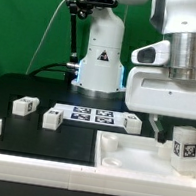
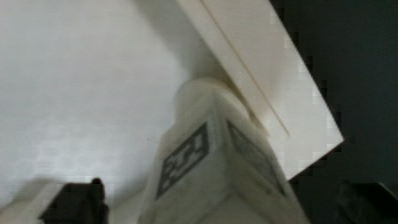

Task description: Assemble one leg

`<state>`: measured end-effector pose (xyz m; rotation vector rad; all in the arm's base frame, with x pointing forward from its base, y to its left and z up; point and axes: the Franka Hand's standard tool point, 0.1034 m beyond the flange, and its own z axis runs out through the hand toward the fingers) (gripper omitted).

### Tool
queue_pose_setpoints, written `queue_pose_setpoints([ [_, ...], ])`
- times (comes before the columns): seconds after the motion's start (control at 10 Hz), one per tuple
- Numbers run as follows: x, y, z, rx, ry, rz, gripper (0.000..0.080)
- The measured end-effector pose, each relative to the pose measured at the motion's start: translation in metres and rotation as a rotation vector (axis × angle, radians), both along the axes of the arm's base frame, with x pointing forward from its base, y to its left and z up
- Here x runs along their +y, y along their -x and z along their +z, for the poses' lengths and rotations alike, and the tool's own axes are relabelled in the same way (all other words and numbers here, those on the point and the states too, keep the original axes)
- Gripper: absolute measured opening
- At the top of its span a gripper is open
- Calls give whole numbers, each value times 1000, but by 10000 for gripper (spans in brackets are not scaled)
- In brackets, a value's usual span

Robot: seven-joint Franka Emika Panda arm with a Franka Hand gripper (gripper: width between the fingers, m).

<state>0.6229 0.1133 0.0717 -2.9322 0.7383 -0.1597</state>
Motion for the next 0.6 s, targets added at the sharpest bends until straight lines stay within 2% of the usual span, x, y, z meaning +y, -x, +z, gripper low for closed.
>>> queue_pose_setpoints([
  [0.1, 1, -1, 1, -10, 28, 123, 649],
  [0.5, 1, -1, 1, -48, 82, 479, 649],
  [0.6, -3, -1, 0, -56, 91, 520, 526],
])
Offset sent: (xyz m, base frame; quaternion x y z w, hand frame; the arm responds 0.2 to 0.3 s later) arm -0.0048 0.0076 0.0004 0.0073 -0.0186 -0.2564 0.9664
